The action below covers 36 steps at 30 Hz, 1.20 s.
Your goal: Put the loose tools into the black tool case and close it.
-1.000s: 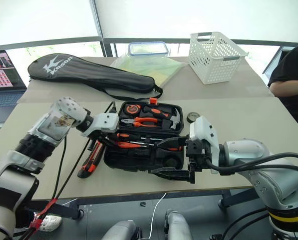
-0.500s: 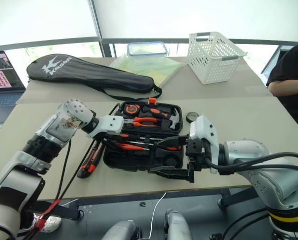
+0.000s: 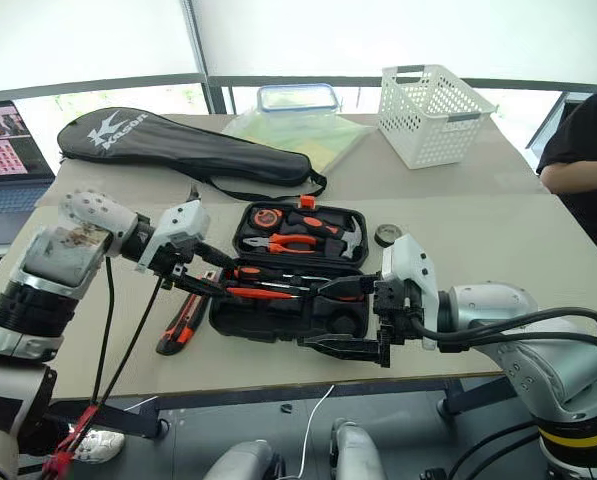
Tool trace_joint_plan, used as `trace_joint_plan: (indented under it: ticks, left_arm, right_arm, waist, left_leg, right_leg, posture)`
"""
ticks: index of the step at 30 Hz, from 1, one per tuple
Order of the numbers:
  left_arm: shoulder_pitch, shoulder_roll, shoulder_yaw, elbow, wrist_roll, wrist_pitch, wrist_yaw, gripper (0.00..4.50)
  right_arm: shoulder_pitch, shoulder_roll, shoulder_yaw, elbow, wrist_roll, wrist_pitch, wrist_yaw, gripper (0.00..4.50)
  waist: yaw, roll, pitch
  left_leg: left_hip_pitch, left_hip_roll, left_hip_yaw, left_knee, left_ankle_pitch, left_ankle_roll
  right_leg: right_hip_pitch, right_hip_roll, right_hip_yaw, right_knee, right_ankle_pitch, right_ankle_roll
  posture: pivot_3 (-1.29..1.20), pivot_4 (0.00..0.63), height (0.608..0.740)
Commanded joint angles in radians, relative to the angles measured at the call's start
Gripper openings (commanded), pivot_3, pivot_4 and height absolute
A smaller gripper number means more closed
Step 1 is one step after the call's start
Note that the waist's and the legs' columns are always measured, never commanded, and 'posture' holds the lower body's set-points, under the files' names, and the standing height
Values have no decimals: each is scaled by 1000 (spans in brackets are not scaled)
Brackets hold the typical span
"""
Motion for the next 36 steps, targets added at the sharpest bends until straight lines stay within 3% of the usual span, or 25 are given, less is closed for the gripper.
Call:
trace_joint_plan:
  ticks: [1,5,18,25,30,36]
  left_arm:
    - [21,-80,57,42,-36,35,122,1376]
    - [49,-161,69,88,-42,14,191,16]
    - [50,-212,2,141,8,-15,255,16]
    - [116,-122,-14,67,12,-31,197,16]
    - [135,-94,-2,62,10,-58,198,16]
    - [99,-143,77,44,-61,-103,227,16]
  right_arm:
    - [-7,-9,-5,1,-28,-38,8,4500]
    - [-11,-14,-5,13,-42,-41,19,4500]
    - [-21,-8,-6,18,-39,-23,1,4500]
    - [-27,1,2,21,-36,-21,-13,4500]
    - [-31,9,8,26,-37,-21,-18,4500]
    - [-41,12,13,36,-34,-21,-19,4500]
  waist:
    - [5,0,0]
    - [3,0,0]
    - [-6,0,0]
    - [-10,0,0]
    - [-8,1,0]
    - [-3,0,0]
  left_leg:
    - [0,0,0,0,0,0]
    - [0,0,0,0,0,0]
    - [0,0,0,0,0,0]
    - [1,1,0,-2,0,0]
    - [2,0,1,-3,0,0]
    - [1,0,0,-1,0,0]
  right_leg:
    - [0,0,0,0,0,0]
    - [0,0,0,0,1,1]
    - [0,-1,2,0,1,1]
    - [0,-2,3,0,1,0]
    - [0,-1,2,0,1,0]
    - [0,-1,2,0,1,0]
  posture:
    - [0,150,740]
    - [0,150,740]
    - [0,150,740]
    - [0,150,740]
    - [0,150,740]
    - [0,150,740]
